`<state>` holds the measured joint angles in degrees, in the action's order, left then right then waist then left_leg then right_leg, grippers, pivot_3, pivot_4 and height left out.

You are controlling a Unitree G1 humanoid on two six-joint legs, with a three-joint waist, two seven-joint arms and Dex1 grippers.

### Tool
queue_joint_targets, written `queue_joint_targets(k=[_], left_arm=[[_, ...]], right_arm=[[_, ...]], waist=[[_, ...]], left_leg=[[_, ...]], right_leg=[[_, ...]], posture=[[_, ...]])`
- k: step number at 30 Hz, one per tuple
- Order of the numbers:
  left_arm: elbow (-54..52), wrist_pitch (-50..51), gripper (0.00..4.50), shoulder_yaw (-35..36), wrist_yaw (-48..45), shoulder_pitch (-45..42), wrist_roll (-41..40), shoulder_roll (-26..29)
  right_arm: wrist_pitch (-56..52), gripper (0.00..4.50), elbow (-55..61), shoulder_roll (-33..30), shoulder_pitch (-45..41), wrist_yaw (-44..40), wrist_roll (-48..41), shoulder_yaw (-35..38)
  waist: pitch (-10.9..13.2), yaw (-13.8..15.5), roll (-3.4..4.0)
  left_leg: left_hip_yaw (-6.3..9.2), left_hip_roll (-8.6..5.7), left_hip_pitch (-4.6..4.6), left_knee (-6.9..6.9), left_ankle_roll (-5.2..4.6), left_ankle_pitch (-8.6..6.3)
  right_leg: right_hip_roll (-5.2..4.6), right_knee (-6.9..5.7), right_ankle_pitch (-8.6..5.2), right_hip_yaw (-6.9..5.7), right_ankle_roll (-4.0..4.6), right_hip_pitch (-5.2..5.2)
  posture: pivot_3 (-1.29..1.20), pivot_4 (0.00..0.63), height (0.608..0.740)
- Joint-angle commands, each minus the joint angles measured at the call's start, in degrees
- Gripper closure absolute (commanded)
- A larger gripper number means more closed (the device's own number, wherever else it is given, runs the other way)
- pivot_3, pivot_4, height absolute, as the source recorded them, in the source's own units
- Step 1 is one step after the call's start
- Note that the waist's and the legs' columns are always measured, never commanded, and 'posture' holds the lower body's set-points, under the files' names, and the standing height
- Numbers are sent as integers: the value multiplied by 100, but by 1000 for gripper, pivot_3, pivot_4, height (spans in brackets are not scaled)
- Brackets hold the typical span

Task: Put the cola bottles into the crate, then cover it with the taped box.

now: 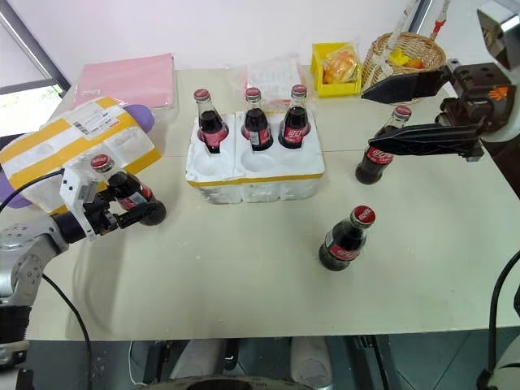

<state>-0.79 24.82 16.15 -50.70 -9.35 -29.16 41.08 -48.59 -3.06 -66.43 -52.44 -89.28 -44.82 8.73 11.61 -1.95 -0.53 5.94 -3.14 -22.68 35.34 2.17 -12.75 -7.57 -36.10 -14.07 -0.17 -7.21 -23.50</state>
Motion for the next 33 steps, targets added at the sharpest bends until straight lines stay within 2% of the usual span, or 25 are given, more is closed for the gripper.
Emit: queue_joint_targets(k=[1,5,9,13,17,20,24,27,33], left_arm=[[-62,-71,1669,81,-20,-62,-40,6],[-223,232,1669,188,-52,-133,-248,138],[-641,1000,1669,397,-368,-504,-940,553],[-739,1655,1669,239,-633,-1420,-1341,1041],[-564,2119,1669,-191,-918,-2574,-1503,1226],[-295,2301,1669,-550,-1071,-3412,-1489,1100],[450,1927,1669,-1256,-1213,-4405,-957,560],[1118,1340,1669,-1656,-1269,-4722,-388,146],[2293,650,1669,-1913,-1438,-4961,229,-412]], right_arm=[[-8,0,203,-27,-4,24,-173,243],[66,0,208,-39,77,-8,-125,217],[432,0,199,-103,359,-162,149,102],[451,0,63,-33,288,-136,168,93],[545,0,-14,20,290,-124,245,32],[567,0,-3,37,373,-106,249,56],[537,0,88,89,478,24,197,158],[469,0,230,98,624,166,111,304],[294,0,555,93,1039,474,-109,682]], waist=[[0,7,0],[0,8,0],[3,8,-6],[6,47,-6],[6,93,-6],[6,101,-6],[6,122,-7],[6,96,-7],[7,62,-8]], left_leg=[[-1,0,0,0,0,0],[0,0,-1,3,0,0],[1,0,-8,3,0,0],[19,1,-110,68,-1,2],[15,-1,-123,86,0,2],[15,-1,-122,91,1,3],[17,-1,-122,93,1,6],[15,-2,-122,95,3,8],[15,2,-127,90,2,8]], right_leg=[[0,0,0,0,0,0],[0,0,1,0,-2,1],[1,0,1,-1,-2,-5],[18,-24,20,-2,-14,-90],[19,-20,35,-1,-22,-92],[21,-20,39,-1,-27,-86],[23,-23,40,-1,-28,-85],[24,-22,42,1,-30,-84],[27,-29,44,3,-29,-98]], posture=[[0,150,738],[0,150,738],[0,150,738],[0,150,738],[0,150,738],[0,150,738],[0,150,738],[0,150,738],[0,150,738]])
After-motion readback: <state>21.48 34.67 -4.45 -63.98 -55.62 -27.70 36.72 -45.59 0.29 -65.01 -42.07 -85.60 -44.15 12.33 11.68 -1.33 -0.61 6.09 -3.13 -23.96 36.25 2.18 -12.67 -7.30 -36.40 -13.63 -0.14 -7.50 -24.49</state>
